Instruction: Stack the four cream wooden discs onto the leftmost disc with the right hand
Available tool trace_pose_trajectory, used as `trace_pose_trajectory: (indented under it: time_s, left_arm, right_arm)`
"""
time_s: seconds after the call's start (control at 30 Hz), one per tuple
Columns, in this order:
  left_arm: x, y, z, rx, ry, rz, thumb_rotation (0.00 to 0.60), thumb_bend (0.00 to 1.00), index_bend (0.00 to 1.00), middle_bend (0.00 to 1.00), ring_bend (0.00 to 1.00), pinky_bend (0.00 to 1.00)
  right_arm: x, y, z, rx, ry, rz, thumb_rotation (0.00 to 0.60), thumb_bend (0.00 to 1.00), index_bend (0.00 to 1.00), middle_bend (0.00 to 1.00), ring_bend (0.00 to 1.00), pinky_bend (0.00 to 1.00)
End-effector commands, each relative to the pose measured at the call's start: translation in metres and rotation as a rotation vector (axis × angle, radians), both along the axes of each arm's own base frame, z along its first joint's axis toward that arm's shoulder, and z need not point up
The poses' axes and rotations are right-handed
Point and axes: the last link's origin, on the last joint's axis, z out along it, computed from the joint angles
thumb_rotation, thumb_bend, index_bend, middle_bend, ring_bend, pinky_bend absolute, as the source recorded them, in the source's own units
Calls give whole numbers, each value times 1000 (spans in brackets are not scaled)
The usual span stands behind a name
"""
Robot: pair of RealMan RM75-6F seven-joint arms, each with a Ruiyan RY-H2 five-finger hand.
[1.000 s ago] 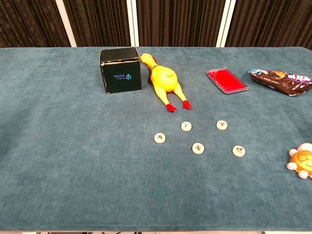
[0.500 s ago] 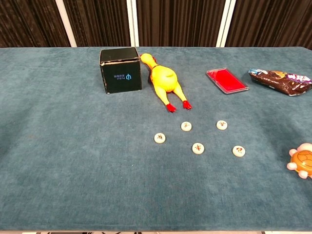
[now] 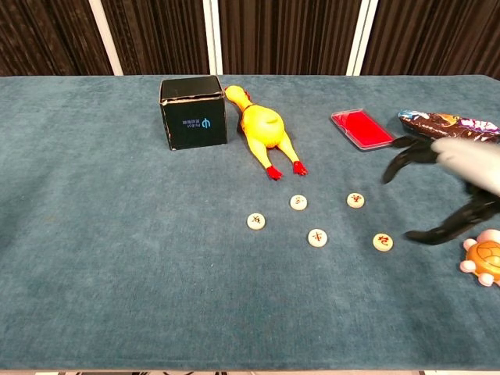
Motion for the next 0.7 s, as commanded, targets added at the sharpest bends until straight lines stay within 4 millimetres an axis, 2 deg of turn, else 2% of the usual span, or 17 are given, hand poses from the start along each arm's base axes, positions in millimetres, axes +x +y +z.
trace_pose_trajectory:
  time_s: [0.03, 0.33, 0.7]
  left_arm:
    - [0, 0, 0, -2, -2, 3, 600, 173, 113, 0, 0, 72]
    - [-1, 1, 1, 1, -7, 6, 600, 173, 114, 0, 0, 72]
    - [-2, 1, 2, 2, -9, 10, 600, 173, 114, 0, 0, 72]
  right_arm:
    - [13, -2, -21, 18, 9, 11, 600, 276, 354, 0, 0, 0]
    - [38, -11, -59, 9, 13, 29, 600, 321, 384, 0, 0, 0]
    - [42, -22, -80, -3, 64, 49, 600, 355, 407, 0, 0, 0]
